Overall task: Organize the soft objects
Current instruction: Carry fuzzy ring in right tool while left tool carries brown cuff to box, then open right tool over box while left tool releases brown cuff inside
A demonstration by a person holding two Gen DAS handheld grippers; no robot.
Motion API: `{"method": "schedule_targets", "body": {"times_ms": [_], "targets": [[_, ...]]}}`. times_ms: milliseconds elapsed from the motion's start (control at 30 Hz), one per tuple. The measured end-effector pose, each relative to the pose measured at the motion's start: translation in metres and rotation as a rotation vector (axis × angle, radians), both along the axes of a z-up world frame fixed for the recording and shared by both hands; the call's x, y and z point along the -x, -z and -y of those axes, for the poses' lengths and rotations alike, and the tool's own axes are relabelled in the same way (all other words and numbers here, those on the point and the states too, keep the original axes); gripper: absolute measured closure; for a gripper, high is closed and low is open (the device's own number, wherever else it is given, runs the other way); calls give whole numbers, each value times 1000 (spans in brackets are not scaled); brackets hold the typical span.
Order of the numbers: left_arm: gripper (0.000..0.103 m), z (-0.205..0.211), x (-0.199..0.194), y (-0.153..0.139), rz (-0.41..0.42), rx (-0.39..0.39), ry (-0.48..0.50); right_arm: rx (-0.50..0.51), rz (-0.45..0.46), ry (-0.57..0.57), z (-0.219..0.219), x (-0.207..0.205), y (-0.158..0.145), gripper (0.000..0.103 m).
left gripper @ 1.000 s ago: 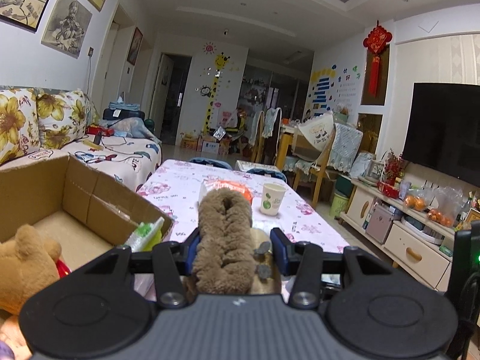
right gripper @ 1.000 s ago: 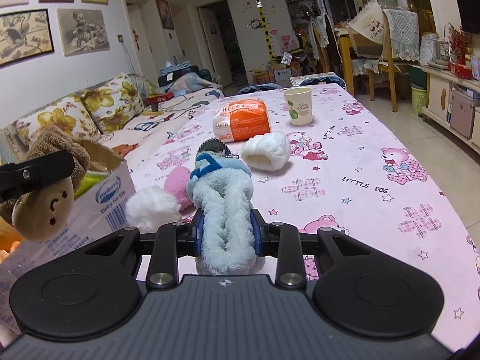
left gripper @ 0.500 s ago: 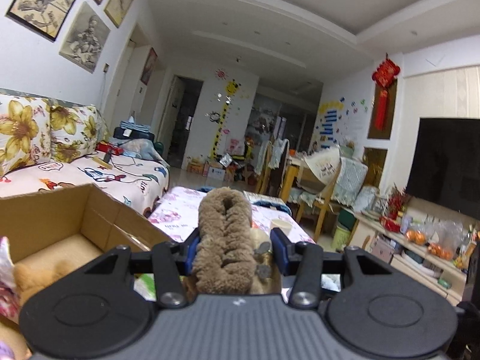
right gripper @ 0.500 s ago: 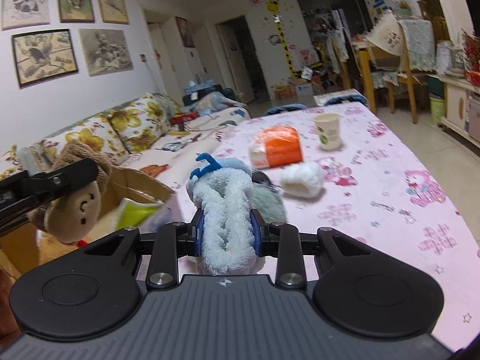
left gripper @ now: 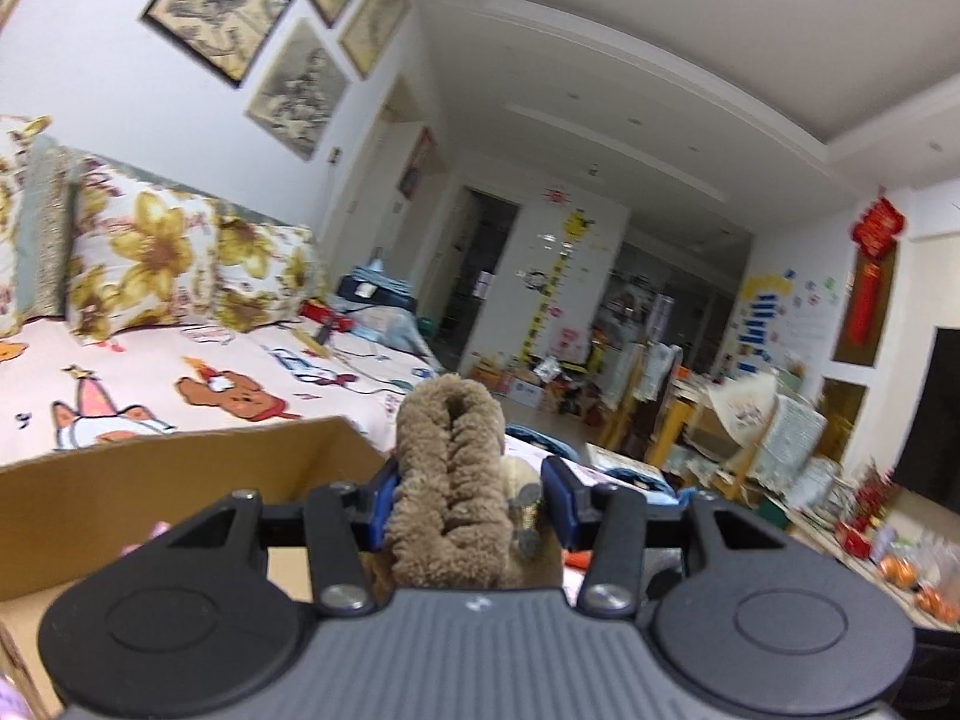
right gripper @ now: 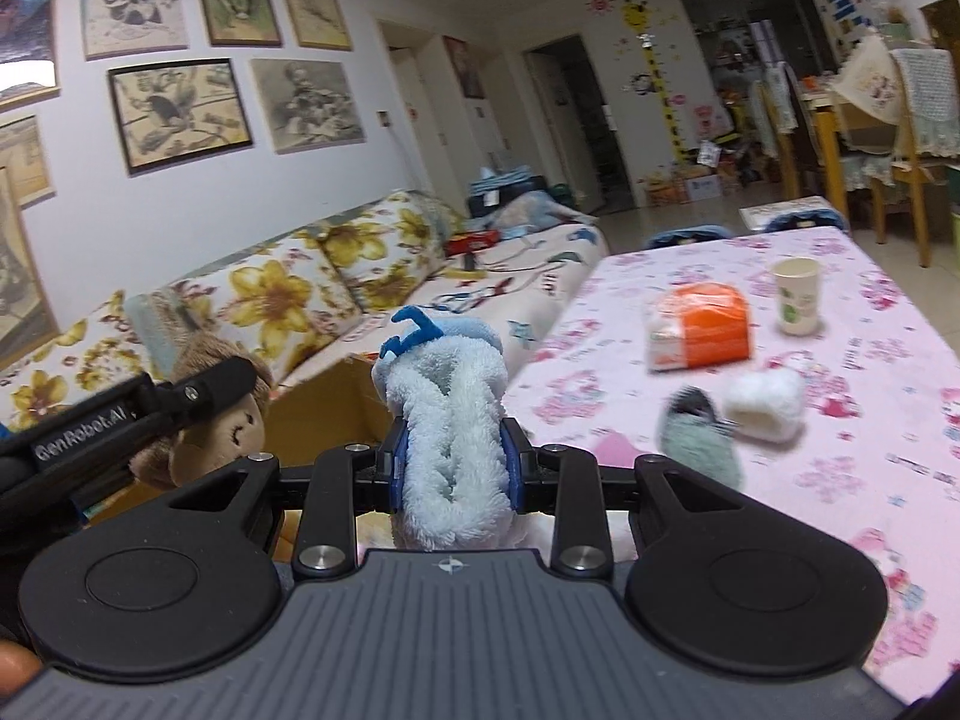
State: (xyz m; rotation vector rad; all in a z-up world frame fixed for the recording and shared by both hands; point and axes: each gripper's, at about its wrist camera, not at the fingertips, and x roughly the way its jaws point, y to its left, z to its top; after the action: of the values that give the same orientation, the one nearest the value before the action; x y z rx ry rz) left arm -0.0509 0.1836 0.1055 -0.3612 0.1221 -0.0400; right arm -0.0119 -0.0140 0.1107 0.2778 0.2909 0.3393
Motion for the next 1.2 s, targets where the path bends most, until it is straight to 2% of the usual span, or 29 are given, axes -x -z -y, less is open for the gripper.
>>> {"method": "schedule_targets", "body": {"times_ms": [433, 767, 833, 867, 900, 933, 1000, 1067, 1200], "targets": [[55, -32, -11, 12, -107, 82, -130, 39, -65, -88, -43, -40, 8, 66], [55, -32, -17, 15, -159, 77, -160, 101, -80, -96, -56, -49, 9, 63], [53, -30, -21, 15, -174, 72, -156, 129, -77, -99, -57, -49, 9, 56], [50, -30, -23, 16, -181, 69, -153, 142, -77, -100, -59, -49, 9, 43], [47, -31, -25, 16, -189, 69, -153, 153, -76, -95, -60, -48, 9, 34], [45, -31, -27, 17, -199, 69, -155, 159, -70, -94, -60, -47, 8, 30], [33, -33, -28, 18, -214, 74, -152, 163, -53, -94, -57, -41, 6, 14], [29, -33, -26, 16, -204, 73, -159, 151, -32, -82, -50, -32, 1, 4], [22, -29, -20, 11, -167, 53, -150, 133, 1, -52, -38, -16, -4, 2]]}}
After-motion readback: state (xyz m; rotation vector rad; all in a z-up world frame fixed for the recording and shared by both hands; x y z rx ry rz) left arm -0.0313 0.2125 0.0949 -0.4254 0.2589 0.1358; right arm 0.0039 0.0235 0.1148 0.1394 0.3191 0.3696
